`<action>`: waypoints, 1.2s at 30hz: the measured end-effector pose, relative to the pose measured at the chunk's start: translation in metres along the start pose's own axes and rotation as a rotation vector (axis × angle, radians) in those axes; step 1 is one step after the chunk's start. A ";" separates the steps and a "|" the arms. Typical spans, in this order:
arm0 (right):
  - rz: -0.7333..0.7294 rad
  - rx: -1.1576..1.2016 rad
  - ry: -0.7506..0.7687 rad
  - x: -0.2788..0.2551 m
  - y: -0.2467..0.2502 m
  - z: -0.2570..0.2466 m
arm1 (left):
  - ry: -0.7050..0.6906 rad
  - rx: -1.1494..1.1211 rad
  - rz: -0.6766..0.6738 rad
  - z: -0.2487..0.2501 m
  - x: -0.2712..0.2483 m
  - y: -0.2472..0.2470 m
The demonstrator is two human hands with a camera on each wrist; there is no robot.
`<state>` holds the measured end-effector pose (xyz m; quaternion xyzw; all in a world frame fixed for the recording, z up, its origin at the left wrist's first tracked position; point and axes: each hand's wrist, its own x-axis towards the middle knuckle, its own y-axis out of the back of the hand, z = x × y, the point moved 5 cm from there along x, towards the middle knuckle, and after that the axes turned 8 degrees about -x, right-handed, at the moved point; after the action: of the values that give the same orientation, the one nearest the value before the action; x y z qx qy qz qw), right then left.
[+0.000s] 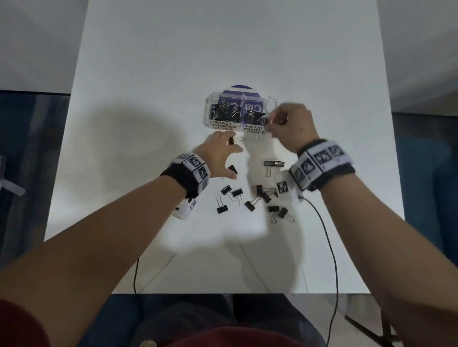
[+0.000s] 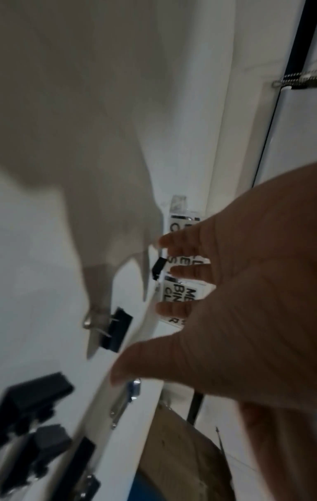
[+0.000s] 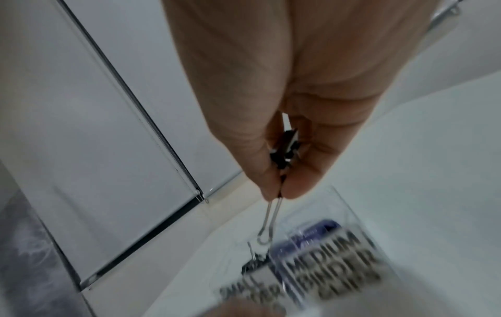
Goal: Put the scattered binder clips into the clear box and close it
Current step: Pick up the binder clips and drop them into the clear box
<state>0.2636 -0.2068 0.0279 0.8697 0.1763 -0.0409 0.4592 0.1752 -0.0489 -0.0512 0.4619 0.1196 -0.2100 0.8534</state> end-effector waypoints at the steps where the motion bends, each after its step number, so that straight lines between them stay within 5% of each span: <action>1: 0.055 -0.022 0.024 0.010 0.007 -0.008 | 0.015 0.015 -0.023 -0.002 0.001 -0.005; 8: 0.076 -0.172 0.022 0.011 -0.003 -0.003 | 0.048 0.081 0.000 0.000 0.001 -0.019; 16: -0.061 -0.313 -0.327 -0.055 -0.065 0.074 | 0.012 -0.010 0.150 0.000 -0.010 -0.031; 25: -0.079 -0.267 -0.313 -0.049 -0.085 0.069 | 0.042 -0.085 0.214 0.004 -0.006 -0.029; 30: -0.067 -0.213 -0.186 -0.048 -0.080 0.068 | 0.058 -0.115 0.236 0.007 -0.005 -0.023; 36: -0.075 -0.075 -0.250 -0.042 -0.066 0.073 | 0.098 -0.051 0.132 0.011 0.009 -0.014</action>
<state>0.2081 -0.2431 -0.0558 0.8327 0.1516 -0.1595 0.5081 0.1774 -0.0674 -0.0587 0.4565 0.1358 -0.1271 0.8701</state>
